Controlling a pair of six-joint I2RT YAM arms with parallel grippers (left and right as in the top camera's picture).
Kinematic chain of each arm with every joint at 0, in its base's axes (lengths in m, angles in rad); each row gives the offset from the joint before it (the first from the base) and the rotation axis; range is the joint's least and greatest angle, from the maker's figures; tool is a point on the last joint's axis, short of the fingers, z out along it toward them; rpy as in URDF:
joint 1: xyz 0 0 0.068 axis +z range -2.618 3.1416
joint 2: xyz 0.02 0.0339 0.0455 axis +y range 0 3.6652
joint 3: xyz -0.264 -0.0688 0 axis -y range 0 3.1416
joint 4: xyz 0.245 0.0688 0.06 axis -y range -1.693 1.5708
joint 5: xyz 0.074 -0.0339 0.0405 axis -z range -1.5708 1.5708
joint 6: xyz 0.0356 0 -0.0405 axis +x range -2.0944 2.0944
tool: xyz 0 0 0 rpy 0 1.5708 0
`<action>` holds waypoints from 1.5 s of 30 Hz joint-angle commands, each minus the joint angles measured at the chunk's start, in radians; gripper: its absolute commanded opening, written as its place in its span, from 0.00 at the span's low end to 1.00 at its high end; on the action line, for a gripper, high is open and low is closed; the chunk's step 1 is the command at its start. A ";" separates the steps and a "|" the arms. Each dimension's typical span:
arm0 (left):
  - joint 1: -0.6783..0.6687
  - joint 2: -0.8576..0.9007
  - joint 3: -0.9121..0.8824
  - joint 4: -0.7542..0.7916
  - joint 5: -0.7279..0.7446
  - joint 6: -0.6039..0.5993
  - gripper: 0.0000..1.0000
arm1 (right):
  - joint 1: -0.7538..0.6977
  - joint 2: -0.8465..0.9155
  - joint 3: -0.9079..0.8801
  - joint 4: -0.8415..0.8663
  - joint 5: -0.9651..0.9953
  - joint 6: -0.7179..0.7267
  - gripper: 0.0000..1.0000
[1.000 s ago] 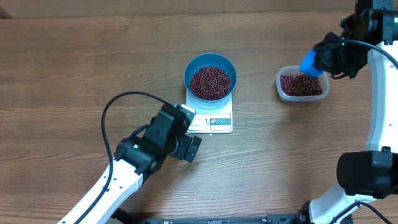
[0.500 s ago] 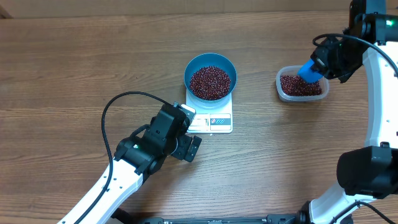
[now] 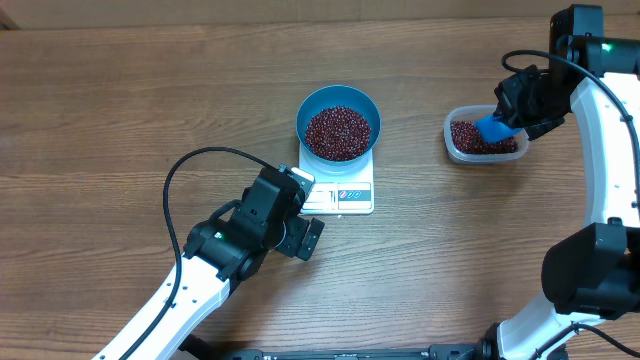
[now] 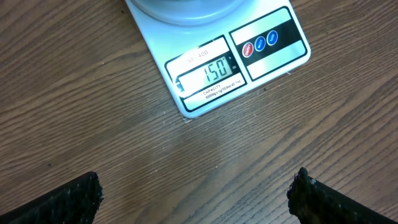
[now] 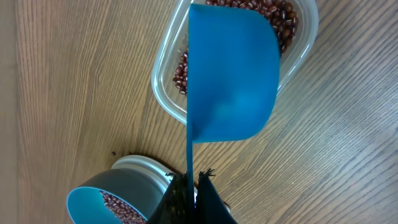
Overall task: Scoop item into bowl and weigh 150g on scale
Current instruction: 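Lower the blue scoop into the clear bean tub with the right gripper, then set the scoop down in the tub and open the right gripper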
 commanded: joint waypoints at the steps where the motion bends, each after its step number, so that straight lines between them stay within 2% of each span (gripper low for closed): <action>1: 0.006 0.002 0.022 0.000 0.008 0.011 1.00 | -0.008 -0.018 -0.010 0.007 0.010 0.030 0.04; 17: 0.006 0.002 0.022 0.000 0.008 0.011 1.00 | -0.007 -0.016 -0.057 0.079 0.010 0.035 0.04; 38: 0.006 0.002 0.022 0.000 0.008 0.011 1.00 | -0.007 -0.016 -0.058 0.077 0.037 0.031 0.06; 45: 0.006 0.002 0.022 0.000 0.008 0.011 1.00 | -0.007 -0.016 -0.143 0.120 0.035 0.032 0.07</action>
